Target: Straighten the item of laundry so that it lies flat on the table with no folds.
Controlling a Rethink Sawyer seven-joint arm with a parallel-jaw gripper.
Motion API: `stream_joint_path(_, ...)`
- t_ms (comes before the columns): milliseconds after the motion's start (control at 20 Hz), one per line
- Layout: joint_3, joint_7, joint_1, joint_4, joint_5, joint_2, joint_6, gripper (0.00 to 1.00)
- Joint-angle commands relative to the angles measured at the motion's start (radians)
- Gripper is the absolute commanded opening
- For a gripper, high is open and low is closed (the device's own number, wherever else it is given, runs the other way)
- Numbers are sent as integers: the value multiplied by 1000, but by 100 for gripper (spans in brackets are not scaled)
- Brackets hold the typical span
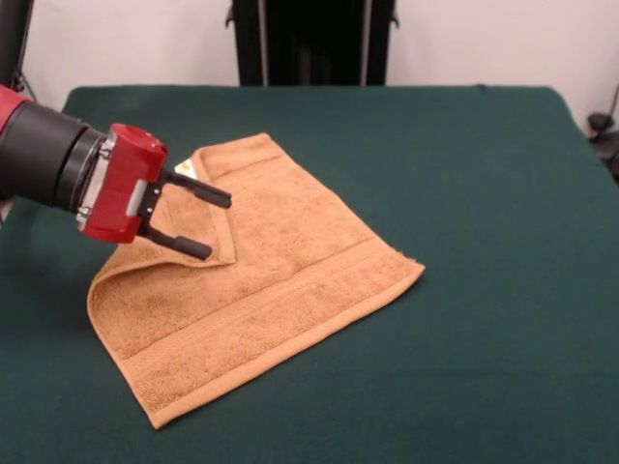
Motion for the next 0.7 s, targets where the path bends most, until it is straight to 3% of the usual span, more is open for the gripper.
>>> stream_joint_path(50, -160, 154, 68, -11, -36, -118, -37, 100)
stream_joint_path(650, -137, 105, 113, -110, 72, -73, 3, 100)
stream_joint_path(700, -128, 108, 141, -158, 87, -60, 7, 100)
